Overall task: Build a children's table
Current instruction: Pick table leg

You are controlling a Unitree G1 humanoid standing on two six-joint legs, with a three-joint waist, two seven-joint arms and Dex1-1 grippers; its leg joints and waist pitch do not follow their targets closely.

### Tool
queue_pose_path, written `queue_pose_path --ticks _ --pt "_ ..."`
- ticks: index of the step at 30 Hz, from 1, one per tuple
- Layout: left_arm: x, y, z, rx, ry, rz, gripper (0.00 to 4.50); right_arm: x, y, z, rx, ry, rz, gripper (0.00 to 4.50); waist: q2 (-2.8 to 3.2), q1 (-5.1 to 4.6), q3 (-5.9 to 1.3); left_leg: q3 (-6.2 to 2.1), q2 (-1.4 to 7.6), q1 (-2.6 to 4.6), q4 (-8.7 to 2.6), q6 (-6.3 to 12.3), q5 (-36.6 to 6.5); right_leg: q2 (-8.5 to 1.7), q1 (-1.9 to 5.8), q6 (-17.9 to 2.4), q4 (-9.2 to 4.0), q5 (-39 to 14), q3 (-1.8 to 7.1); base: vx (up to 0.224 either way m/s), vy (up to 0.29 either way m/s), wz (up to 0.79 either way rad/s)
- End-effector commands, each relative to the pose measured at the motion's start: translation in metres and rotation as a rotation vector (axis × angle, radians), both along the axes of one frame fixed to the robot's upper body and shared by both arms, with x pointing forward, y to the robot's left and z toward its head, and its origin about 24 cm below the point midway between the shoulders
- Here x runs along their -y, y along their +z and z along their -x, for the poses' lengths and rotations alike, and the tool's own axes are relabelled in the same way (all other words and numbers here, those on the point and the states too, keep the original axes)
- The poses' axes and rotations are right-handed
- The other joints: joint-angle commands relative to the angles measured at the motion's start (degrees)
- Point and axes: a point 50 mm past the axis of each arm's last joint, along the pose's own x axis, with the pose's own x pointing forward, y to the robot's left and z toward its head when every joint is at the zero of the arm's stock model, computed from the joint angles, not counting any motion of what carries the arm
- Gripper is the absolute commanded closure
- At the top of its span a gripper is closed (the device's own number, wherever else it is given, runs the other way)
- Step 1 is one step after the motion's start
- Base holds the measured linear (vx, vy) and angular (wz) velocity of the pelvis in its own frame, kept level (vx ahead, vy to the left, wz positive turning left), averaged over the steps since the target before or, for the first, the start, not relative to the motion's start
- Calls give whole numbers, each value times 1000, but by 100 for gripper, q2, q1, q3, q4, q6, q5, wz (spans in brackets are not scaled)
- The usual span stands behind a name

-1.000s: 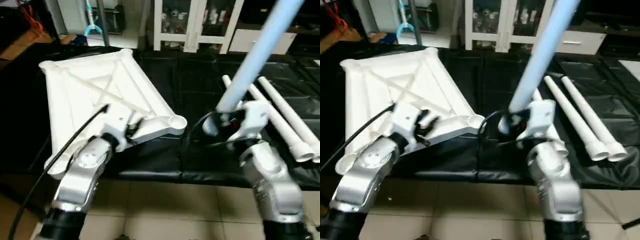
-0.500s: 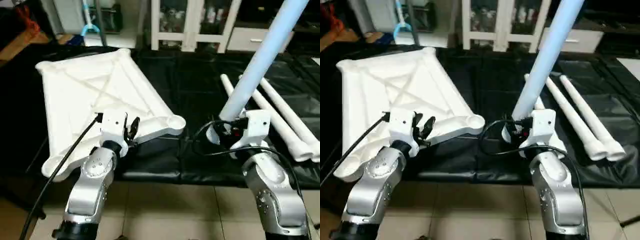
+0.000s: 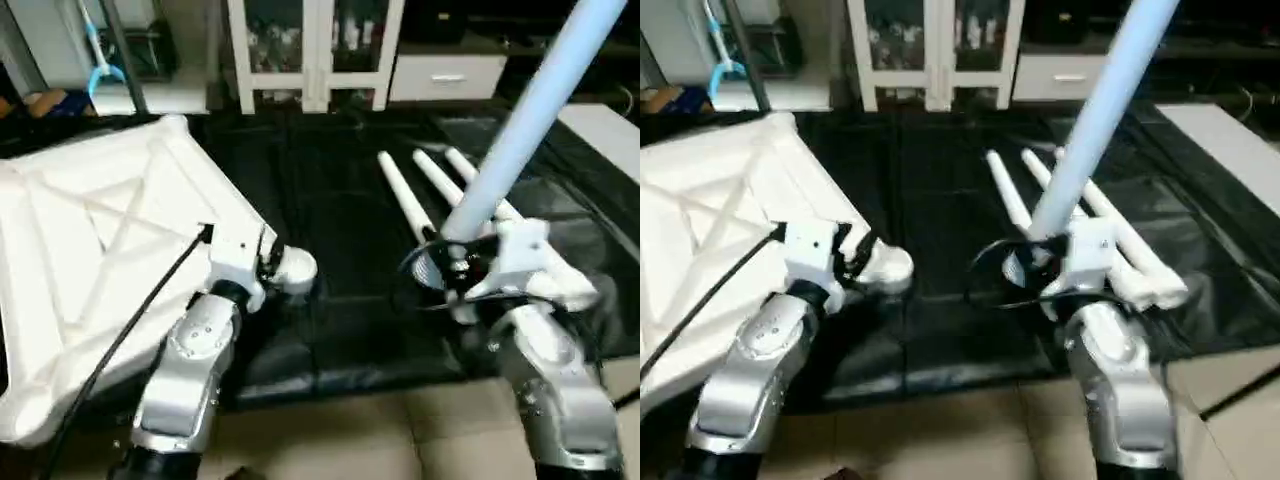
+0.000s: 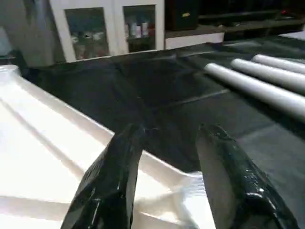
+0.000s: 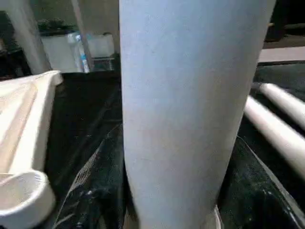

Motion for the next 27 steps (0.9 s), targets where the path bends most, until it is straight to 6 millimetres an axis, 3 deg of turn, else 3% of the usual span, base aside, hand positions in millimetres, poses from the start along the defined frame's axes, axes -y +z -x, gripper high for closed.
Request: queue_pose_path --ticks 1,2,3,4,5,6,7,8,9,10,11,12,13,14,15,16,17,18,19,20,22,23,24,25,27 --pt "1 6 -2 24 14 -17 243 4 4 -2 16 7 23 260 135 -276 -343 -668 974 712 -749 1519 -971 -491 -281 -280 138 -454 274 192 75 -5" --pt "0 7 -2 29 19 -27 243 4 5 -3 22 19 38 260 -25 -322 -355 -983 726 687 -731 2489 -463 -438 -364 -80 308 -247 303 141 56 11" --pt "-1 8 -2 37 24 -42 243 2 7 -3 30 37 56 260 7 -400 -353 -934 529 711 -634 2869 -138 -450 -425 -33 191 -120 353 56 22 10" --pt "-2 9 -1 44 26 -55 243 0 8 -4 37 59 74 260 -218 -341 -354 -713 -139 78 -387 3033 464 -725 146 -6 -322 787 568 103 8 33" --pt "-2 9 -1 44 26 -55 243 0 8 -4 37 59 74 260 -352 -81 -440 -235 -487 -736 338 2513 452 -1367 937 398 -585 2137 819 91 0 54" --pt "-2 9 -1 44 24 -58 243 -1 7 -4 39 72 81 260 -292 -53 -387 -269 -289 -775 373 2133 351 -1615 906 600 -654 2367 722 130 -5 72" --pt "-2 10 0 46 18 -71 243 -1 7 -4 35 81 83 260 -127 -44 -315 -321 -131 -472 -47 1090 495 -1298 713 838 -682 2088 11 83 10 48" --pt "-2 11 0 54 0 -96 243 -1 6 -4 31 82 74 260 -48 -114 -298 -398 -108 -391 -254 1076 619 -1076 736 720 -592 1782 -194 92 24 34" --pt "-2 11 0 55 -4 -100 243 -1 6 -5 31 81 71 260 62 -198 -323 -677 -65 -265 -504 1385 648 -716 727 646 -314 1378 -325 143 22 36" --pt "-1 13 1 69 -30 -107 243 1 5 -5 16 75 40 260 219 -487 -415 -1054 460 668 -291 2221 1434 -324 -187 282 151 163 124 143 22 36" --pt "0 14 1 75 -56 -112 243 3 4 -6 8 67 23 260 123 -375 -446 -1083 533 571 -211 2135 3747 -441 -242 191 228 475 433 108 24 27" --pt "1 13 2 61 -94 -117 243 5 4 -6 10 65 23 260 104 -334 -432 -1027 502 491 -264 1904 4515 -458 -268 292 195 733 540 0 0 0" --pt "3 12 3 53 -133 -116 243 7 4 -6 11 64 22 260 40 -235 -472 -910 371 500 -271 1354 5474 -513 -312 505 60 1167 683 0 0 0" --pt "6 11 6 35 -240 -115 226 11 4 -7 17 64 27 260 -30 -145 -431 -712 96 317 -356 981 4614 -541 -205 500 -180 1354 734 0 0 0" --pt "6 11 6 35 -240 -115 226 11 4 -7 17 64 27 260 -81 -107 -388 -556 -10 204 -314 823 3509 -659 -197 337 -339 1307 787 0 0 0" --pt "7 10 10 28 -333 -133 215 14 5 -7 23 74 22 260 -172 -46 -324 -312 -130 -10 -340 536 1054 -956 -19 -11 -480 1006 861 0 0 0" --pt "7 7 14 10 -400 -143 205 16 5 -7 26 83 16 260 -201 61 -372 -230 -4 -34 -425 422 -30 -1085 118 -233 -467 831 881 0 0 0" --pt "7 3 18 -28 -479 -160 198 18 6 -8 28 101 7 260 -197 36 -304 -152 102 -7 -543 321 -647 -947 18 -457 -464 459 805 -98 -18 -2" --pt "7 -1 24 -55 -554 -183 188 18 6 -8 30 124 0 260 -178 20 -273 -115 142 9 -595 248 -1020 -887 -19 -539 -466 21 775 -94 -14 -1" --pt "5 -6 29 -110 -610 -183 188 18 6 -7 30 167 5 260 -156 -47 -228 -66 167 30 -676 -34 -1829 -785 -95 -608 -462 -958 751 -87 1 -9" --pt "0 -14 35 -189 -675 -193 176 17 5 -6 32 256 32 260 -161 -103 -202 -60 196 64 -733 -454 -2768 -775 -162 -442 -514 -2046 750 -79 16 -16" --pt "-2 -17 35 -216 -684 -207 171 17 6 -6 33 280 37 260 -151 -102 -215 -58 194 92 -722 -539 -2930 -780 -196 -402 -524 -2183 762 -95 21 -11" --pt "-3 -18 35 -224 -687 -215 171 17 6 -7 34 287 38 260 -163 -108 -196 -51 196 135 -709 -640 -3187 -800 -280 -327 -585 -2381 789 -89 21 -10" --pt "-5 -23 33 -245 -679 -253 146 18 8 -9 41 288 43 260 -152 -112 -201 -56 202 113 -729 -683 -3213 -810 -277 -284 -588 -2370 795 -89 21 -10" --pt "-6 -26 30 -249 -667 -289 139 20 9 -12 45 284 51 260 -191 -131 -196 -48 202 90 -755 -703 -3232 -793 -295 -229 -591 -2307 781 -68 33 -12"
